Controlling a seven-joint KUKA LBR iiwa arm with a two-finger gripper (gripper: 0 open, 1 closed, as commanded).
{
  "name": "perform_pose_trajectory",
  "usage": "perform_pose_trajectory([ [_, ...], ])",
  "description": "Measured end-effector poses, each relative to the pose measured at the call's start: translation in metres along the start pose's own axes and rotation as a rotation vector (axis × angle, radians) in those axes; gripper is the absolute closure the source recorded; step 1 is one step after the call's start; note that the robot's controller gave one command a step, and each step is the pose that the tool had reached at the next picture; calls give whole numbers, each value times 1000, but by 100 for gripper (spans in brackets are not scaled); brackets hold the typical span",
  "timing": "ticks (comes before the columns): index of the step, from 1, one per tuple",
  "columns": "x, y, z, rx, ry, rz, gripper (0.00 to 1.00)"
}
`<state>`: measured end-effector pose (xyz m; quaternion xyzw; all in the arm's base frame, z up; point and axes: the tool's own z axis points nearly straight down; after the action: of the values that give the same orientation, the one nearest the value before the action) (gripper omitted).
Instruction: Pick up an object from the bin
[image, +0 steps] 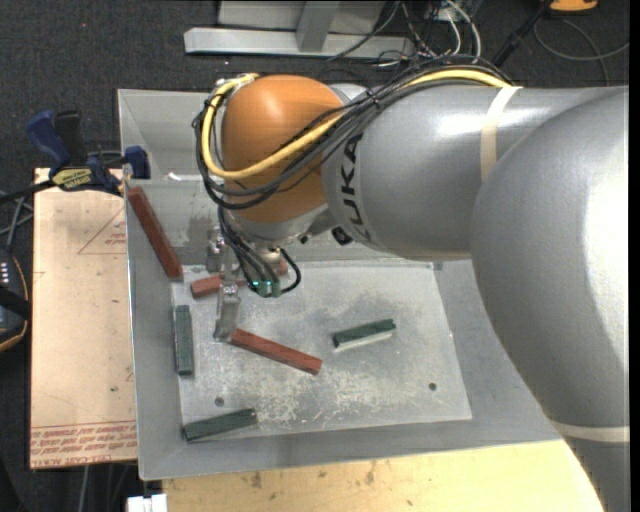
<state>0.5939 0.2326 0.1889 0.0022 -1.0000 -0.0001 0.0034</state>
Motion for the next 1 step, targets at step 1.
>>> perform_pose_trajectory([
  [1, -2, -1, -5, -1, -8, 3, 0],
])
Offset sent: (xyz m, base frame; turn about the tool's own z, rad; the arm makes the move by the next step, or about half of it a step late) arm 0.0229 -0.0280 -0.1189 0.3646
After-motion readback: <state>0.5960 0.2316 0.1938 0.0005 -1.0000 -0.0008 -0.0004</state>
